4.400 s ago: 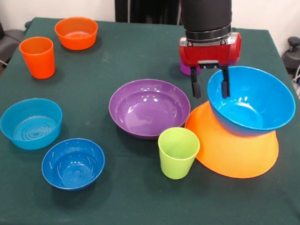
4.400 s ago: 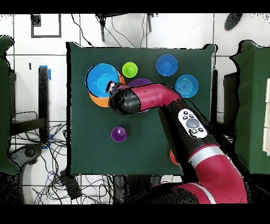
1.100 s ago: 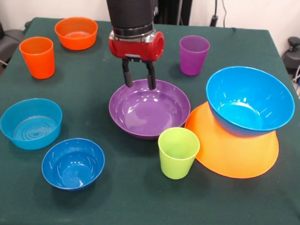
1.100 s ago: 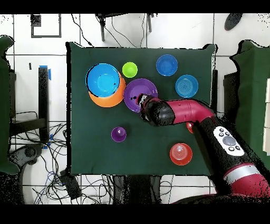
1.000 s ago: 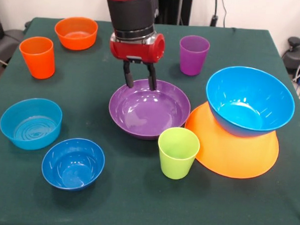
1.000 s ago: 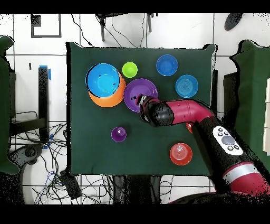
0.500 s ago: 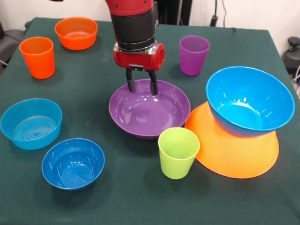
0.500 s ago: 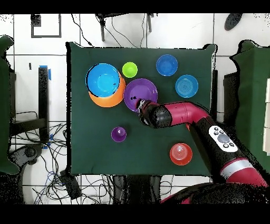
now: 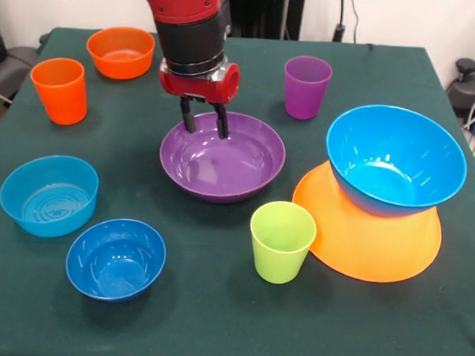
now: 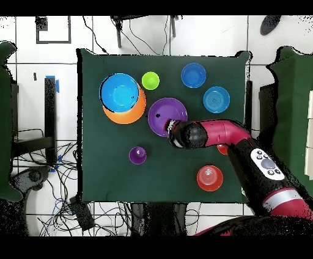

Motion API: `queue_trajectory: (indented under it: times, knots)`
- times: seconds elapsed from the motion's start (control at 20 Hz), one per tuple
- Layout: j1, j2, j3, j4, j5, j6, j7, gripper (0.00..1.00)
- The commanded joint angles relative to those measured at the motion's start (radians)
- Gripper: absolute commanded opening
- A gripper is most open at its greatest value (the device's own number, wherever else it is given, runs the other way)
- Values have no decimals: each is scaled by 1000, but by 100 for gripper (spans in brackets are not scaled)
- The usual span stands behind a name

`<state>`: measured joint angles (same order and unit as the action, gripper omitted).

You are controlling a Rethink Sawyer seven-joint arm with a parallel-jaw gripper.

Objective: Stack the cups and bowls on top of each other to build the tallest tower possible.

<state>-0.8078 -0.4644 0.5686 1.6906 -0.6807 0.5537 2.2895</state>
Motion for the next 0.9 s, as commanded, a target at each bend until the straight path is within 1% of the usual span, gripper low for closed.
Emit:
queue_trajectory:
  times: [0.05,0.15,0.3,0.4,0.7,0.9]
  knots:
    - [-8,11,37,-82,-65,124,-336,100]
    - [-13,23,41,-94,-67,133,-344,100]
    - [-21,53,45,-111,-80,122,-346,100]
    - [-25,58,52,-116,-76,127,-353,100]
    - [-47,-6,97,-76,-35,149,-358,100]
    - [-52,-8,109,-81,-27,164,-367,100]
